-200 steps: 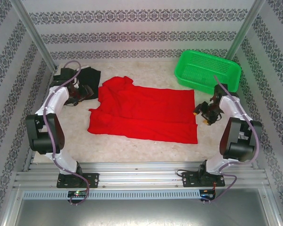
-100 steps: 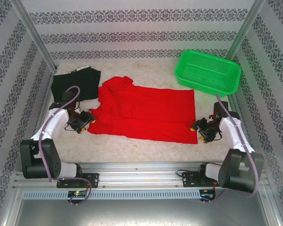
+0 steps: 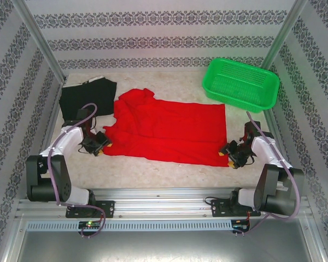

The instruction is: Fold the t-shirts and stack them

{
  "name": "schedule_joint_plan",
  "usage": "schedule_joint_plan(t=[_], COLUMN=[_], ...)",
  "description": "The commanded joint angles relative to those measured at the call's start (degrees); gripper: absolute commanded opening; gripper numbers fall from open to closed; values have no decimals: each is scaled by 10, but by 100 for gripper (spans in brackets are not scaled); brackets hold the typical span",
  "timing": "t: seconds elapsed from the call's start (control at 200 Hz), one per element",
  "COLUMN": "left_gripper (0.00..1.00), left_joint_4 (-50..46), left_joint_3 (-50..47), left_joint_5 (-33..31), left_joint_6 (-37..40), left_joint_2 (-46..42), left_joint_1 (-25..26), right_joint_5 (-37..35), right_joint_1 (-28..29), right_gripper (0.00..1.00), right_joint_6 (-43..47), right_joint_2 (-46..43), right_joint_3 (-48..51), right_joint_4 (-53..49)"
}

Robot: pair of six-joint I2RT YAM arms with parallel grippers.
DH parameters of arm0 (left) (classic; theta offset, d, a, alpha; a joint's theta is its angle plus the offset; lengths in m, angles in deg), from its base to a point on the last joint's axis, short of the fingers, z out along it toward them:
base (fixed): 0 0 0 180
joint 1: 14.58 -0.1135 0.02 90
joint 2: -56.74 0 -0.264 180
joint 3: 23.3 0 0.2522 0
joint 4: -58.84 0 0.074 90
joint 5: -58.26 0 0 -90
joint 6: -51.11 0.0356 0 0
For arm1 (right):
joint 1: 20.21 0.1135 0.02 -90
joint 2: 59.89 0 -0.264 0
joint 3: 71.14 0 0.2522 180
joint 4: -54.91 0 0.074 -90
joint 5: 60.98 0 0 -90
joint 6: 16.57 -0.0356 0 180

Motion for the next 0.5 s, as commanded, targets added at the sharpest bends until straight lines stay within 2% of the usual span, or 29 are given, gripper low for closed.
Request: schedule_joint_plan(t=[0.0, 0.195, 0.255, 0.31, 0.355, 0.495], left_gripper=[44, 43, 35, 21, 13, 7], left_joint_4=[-19, 28, 47, 44, 36, -7], left_joint_3=[-15, -11, -8, -2, 2, 2], left_joint_5=[-14, -40, -37, -57, -69, -101], left_joint_6=[9, 6, 1, 6, 16, 55], left_joint_2=[4, 40, 52, 50, 46, 19], left_joint_1=[5, 5, 5, 2, -5, -43], right_joint_5=[-8, -23, -25, -34, -34, -42], right_joint_1=[6, 7, 8, 10, 10, 13], right_gripper=[56, 54, 51, 48, 45, 43], right_joint_6=[-4, 2, 3, 1, -2, -8], right_joint_2=[-4, 8, 17, 18, 16, 7], right_joint_3=[5, 2, 0, 0, 0, 2], right_joint_4=[0, 3, 3, 4, 6, -2])
